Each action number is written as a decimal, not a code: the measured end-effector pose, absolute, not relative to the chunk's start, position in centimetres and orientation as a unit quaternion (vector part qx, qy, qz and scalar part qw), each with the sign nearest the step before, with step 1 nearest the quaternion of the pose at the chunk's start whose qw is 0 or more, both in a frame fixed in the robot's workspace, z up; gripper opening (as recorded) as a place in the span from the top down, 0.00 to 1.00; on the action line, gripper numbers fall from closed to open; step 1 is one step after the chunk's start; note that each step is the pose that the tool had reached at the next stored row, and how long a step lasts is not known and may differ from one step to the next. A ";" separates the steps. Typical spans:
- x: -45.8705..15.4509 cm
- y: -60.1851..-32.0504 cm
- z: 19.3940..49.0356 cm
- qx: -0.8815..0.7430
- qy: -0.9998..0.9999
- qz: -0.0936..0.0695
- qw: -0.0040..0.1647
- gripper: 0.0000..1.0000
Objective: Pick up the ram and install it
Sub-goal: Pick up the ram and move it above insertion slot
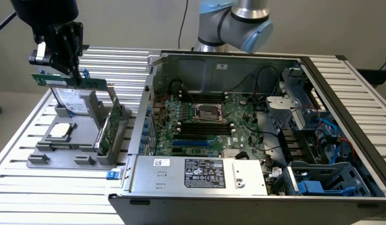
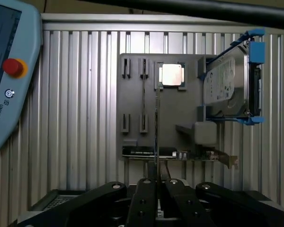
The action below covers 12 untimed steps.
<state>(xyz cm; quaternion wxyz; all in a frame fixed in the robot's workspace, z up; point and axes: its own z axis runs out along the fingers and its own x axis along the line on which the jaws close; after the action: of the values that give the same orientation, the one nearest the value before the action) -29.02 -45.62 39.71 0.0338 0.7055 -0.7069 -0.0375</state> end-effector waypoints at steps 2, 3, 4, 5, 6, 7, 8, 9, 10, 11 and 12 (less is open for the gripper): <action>-28.2 -45.6 39.8 0.705 -0.707 -0.039 0.035 0.86; -27.8 -45.6 39.9 0.705 -0.707 -0.039 0.036 0.86; -27.4 -45.6 40.0 0.705 -0.707 -0.040 0.036 0.86; -27.1 -45.6 40.1 0.705 -0.707 -0.041 0.037 0.86; -26.7 -45.6 40.1 0.705 -0.707 -0.041 0.037 0.86; -26.3 -45.6 40.2 0.705 -0.707 -0.042 0.038 0.86; -25.9 -45.6 40.2 0.705 -0.707 -0.042 0.039 0.86; -25.5 -45.5 40.3 0.705 -0.707 -0.043 0.039 0.86; -25.1 -45.5 40.4 0.705 -0.707 -0.044 0.040 0.86; -24.7 -45.5 40.4 0.705 -0.707 -0.044 0.040 0.86; -24.3 -45.5 40.5 0.705 -0.707 -0.045 0.041 0.86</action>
<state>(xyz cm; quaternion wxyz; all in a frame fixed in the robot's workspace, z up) -24.27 -45.52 40.46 0.0410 0.7051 -0.7065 -0.0447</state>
